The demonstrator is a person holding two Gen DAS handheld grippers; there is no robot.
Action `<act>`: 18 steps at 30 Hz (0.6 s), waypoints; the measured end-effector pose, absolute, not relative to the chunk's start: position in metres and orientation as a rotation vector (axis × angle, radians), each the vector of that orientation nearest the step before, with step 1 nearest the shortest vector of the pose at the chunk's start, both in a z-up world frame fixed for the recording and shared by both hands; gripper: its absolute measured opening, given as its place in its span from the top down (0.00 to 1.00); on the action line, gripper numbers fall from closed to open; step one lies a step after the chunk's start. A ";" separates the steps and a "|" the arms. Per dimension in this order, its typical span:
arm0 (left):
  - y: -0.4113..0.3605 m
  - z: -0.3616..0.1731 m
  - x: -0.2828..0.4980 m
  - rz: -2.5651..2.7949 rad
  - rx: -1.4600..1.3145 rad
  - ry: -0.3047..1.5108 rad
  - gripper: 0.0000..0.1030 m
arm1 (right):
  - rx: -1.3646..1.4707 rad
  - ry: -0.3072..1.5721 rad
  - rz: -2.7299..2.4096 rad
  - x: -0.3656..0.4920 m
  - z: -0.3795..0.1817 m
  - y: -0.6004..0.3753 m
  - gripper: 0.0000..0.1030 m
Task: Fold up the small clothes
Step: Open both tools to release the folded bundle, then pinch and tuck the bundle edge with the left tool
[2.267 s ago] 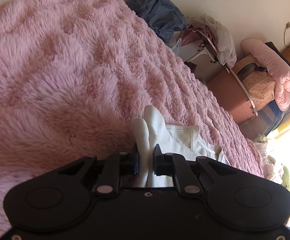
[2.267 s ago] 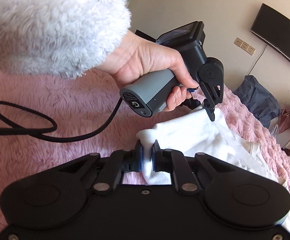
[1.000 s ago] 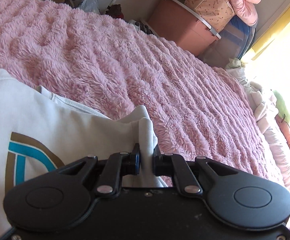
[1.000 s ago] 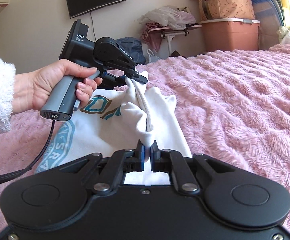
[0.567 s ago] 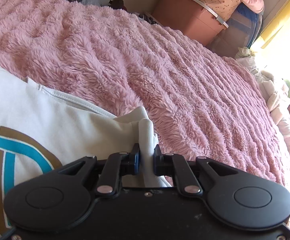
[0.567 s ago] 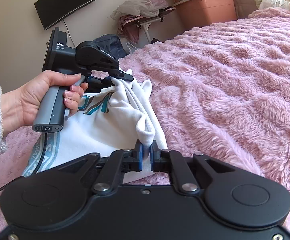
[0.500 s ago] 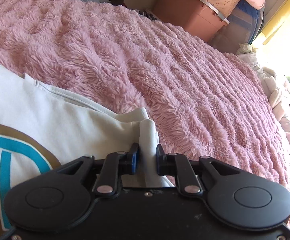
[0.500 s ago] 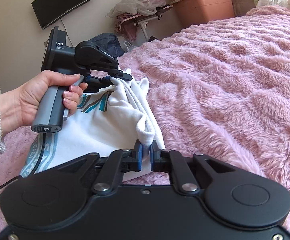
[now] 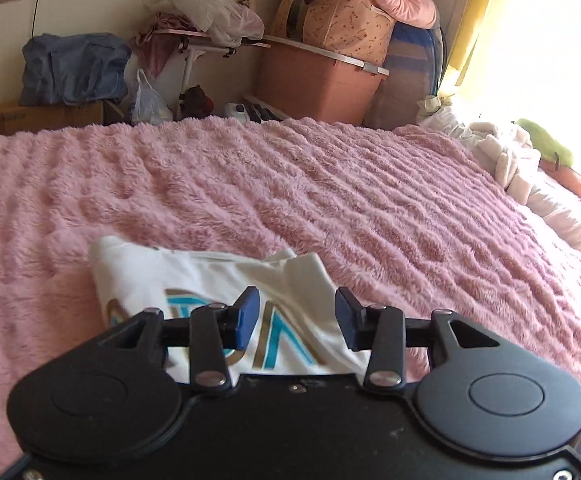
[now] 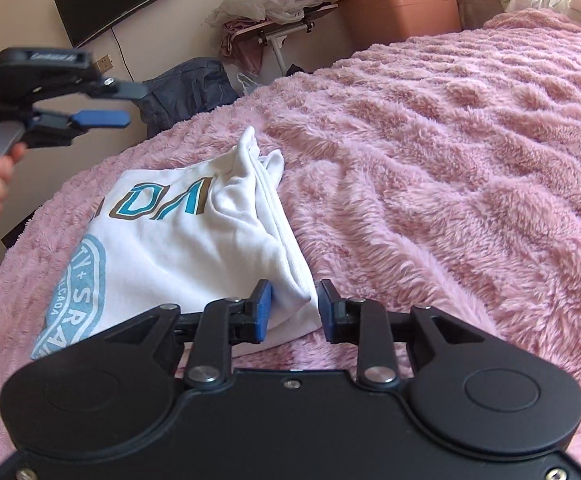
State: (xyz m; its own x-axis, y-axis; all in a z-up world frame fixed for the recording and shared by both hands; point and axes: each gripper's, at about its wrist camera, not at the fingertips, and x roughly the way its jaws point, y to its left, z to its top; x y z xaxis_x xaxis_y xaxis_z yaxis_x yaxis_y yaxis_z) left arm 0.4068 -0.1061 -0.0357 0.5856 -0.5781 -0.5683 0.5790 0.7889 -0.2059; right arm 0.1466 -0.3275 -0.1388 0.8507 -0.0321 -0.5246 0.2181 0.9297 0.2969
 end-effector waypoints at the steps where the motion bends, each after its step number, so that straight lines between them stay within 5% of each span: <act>1: -0.094 -0.040 0.387 -0.639 0.041 0.659 0.56 | 0.323 0.530 -0.145 0.145 -0.133 -0.325 0.74; 6: -0.056 -0.090 0.309 -0.531 0.073 0.723 0.56 | 0.231 0.508 -0.131 0.142 -0.115 -0.315 0.67; 10: -0.056 -0.129 0.279 -0.476 0.063 0.748 0.56 | 0.100 0.514 -0.123 0.146 -0.114 -0.300 0.53; 18: -0.081 -0.157 0.279 -0.364 0.019 0.696 0.56 | -0.140 0.525 -0.068 0.156 -0.117 -0.277 0.49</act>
